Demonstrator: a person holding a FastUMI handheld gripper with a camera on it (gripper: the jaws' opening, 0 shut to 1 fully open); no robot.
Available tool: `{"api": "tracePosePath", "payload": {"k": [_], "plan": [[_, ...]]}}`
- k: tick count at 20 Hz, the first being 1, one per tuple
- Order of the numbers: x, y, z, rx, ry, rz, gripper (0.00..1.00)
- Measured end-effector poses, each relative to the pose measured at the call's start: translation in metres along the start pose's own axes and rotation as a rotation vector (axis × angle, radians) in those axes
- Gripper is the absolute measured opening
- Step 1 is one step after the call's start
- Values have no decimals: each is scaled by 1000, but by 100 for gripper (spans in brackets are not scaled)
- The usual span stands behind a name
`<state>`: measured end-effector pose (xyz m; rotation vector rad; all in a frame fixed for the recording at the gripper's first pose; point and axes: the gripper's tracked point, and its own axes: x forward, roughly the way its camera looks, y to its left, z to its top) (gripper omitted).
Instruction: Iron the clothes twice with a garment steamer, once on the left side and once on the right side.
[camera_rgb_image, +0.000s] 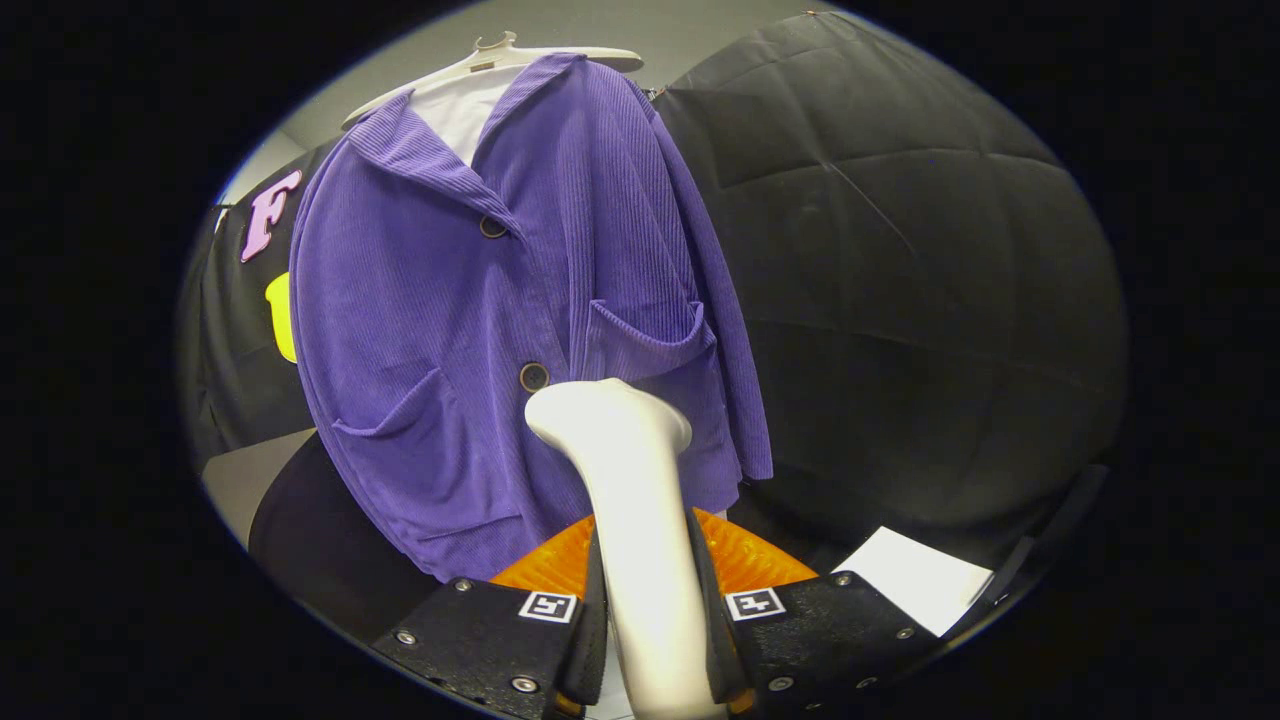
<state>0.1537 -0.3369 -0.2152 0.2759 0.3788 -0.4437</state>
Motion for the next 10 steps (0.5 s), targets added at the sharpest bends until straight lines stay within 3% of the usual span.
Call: {"api": "tracePosePath", "payload": {"k": [5,10], "plan": [[-23,12,-17,-50,46,47,40],[-70,48,-24,-81,58,177,40]]}}
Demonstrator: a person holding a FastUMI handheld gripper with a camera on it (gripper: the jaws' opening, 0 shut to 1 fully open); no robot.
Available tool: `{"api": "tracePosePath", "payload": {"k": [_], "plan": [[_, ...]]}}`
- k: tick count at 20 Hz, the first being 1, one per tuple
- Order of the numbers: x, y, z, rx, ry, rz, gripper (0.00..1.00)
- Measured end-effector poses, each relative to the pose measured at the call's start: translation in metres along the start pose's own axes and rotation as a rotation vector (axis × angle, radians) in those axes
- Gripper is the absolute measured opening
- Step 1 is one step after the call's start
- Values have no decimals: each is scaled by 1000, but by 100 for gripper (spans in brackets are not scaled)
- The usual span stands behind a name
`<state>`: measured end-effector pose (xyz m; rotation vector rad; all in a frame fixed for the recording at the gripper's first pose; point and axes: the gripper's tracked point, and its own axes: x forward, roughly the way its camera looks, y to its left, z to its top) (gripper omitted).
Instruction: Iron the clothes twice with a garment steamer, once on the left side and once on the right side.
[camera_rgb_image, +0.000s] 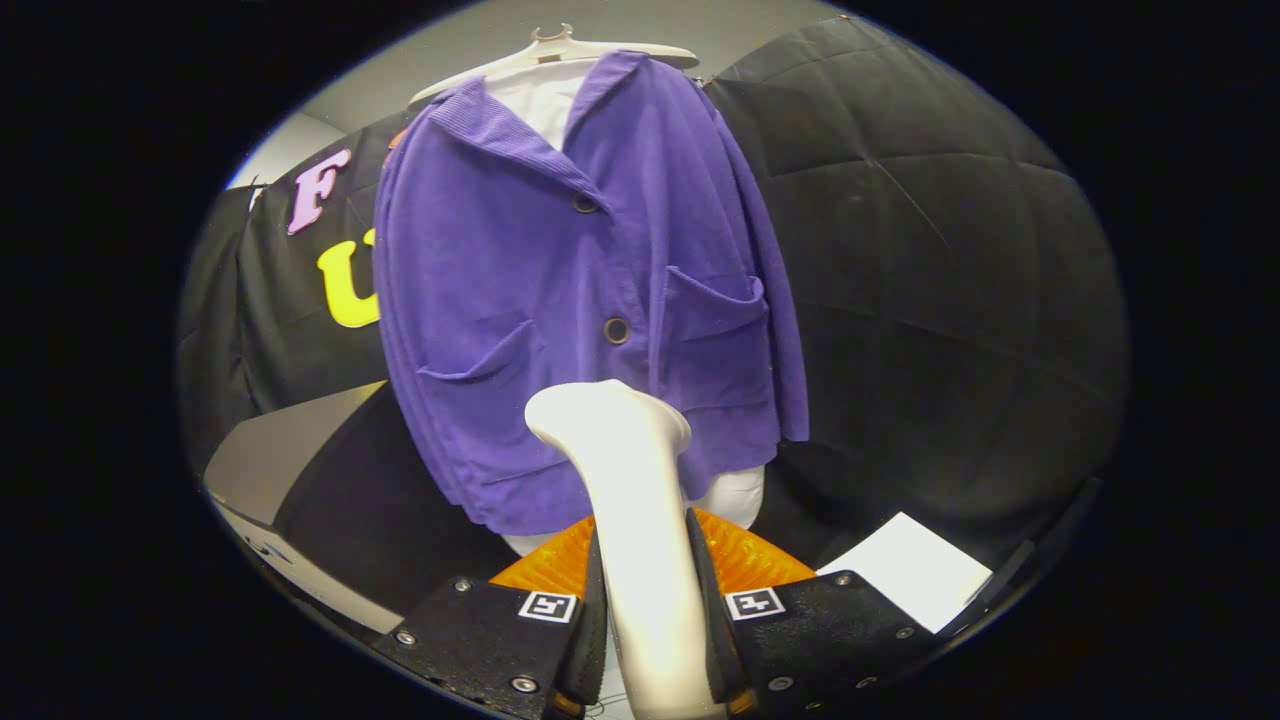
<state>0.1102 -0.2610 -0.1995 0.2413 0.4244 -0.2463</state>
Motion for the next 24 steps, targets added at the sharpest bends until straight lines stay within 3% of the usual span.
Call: {"api": "tracePosePath", "payload": {"k": [7,11,19,24], "plan": [[-77,87,17,-79,-40,246,40],[-117,127,46,-101,-100,329,40],[-180,198,130,-110,-311,311,40],[-192,241,136,-118,-377,252,39]]}}
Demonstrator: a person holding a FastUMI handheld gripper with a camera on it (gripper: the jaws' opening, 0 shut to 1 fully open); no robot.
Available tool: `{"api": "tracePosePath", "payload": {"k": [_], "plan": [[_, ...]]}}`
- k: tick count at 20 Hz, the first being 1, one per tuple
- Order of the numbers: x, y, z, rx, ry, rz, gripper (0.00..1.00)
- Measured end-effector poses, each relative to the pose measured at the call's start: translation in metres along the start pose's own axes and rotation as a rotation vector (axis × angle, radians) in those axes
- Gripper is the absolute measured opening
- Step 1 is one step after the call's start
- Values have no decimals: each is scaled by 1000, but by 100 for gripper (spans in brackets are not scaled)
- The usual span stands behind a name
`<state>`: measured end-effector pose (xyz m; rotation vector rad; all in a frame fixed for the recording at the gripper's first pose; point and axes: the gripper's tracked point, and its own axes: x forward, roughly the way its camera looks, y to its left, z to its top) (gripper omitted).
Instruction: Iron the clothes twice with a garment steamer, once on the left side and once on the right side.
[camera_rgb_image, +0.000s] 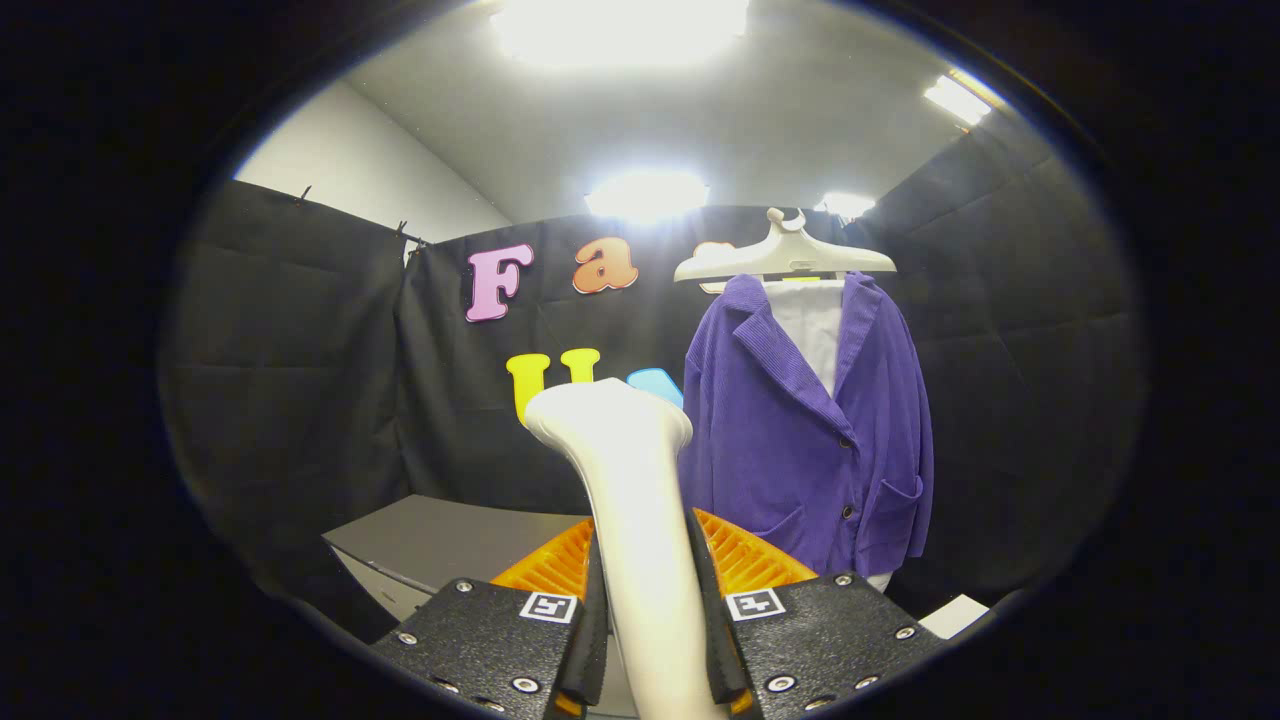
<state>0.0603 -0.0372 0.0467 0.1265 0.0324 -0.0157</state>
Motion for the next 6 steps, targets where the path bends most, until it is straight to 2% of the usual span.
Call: {"api": "tracePosePath", "payload": {"k": [6], "plan": [[-5,56,-24,-28,20,11,40]]}}
